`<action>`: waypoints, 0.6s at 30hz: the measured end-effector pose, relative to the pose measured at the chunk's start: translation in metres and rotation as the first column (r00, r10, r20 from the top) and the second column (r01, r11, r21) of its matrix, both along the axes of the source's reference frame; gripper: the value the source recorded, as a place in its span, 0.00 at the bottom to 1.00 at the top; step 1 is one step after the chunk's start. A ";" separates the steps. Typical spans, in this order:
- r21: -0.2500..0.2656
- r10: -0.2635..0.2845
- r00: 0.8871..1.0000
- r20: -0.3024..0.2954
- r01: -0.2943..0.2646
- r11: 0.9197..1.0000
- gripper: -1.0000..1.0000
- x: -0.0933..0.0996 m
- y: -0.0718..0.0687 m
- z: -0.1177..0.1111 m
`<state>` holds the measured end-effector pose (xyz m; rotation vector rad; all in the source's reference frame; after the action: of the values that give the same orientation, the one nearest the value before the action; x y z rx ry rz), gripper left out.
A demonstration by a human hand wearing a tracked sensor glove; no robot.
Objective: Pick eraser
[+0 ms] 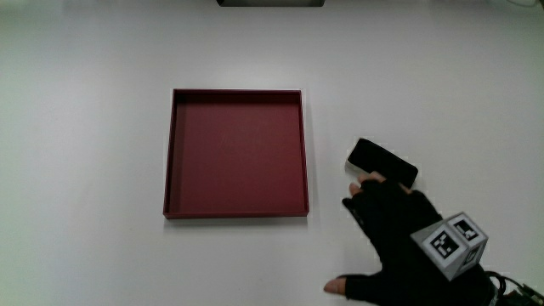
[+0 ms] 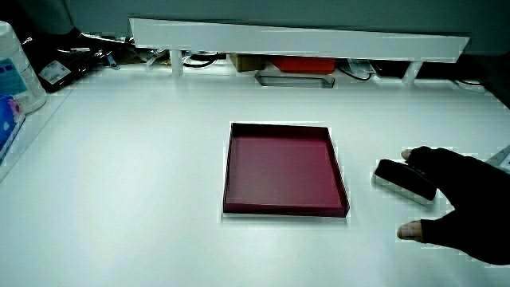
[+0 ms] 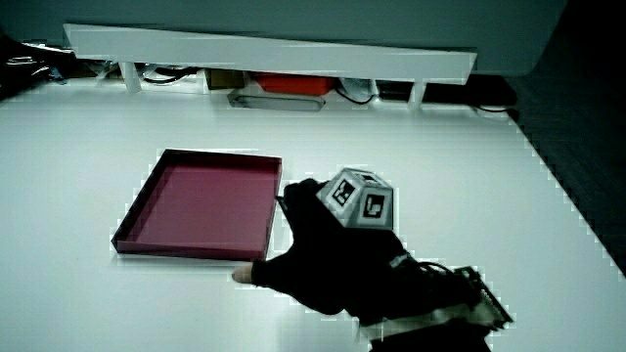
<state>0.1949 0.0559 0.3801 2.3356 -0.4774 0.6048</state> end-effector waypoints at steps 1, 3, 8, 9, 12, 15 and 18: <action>0.013 0.017 1.000 -0.008 -0.017 1.000 0.50 0.003 -0.002 0.002; 0.011 0.049 0.999 0.005 -0.049 0.999 0.50 0.009 -0.008 0.007; -0.052 0.151 0.988 -0.010 -0.151 0.987 0.50 0.021 -0.022 0.021; -0.054 0.164 0.986 -0.007 -0.164 0.985 0.50 0.023 -0.025 0.025; -0.062 0.202 0.979 0.000 -0.202 0.978 0.50 0.029 -0.033 0.036; -0.078 0.230 0.973 -0.009 -0.230 0.970 0.50 0.034 -0.041 0.048; -0.072 0.259 0.966 -0.016 -0.260 0.963 0.50 0.041 -0.048 0.066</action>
<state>0.2363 0.0077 0.4463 2.3460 -0.1419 0.7242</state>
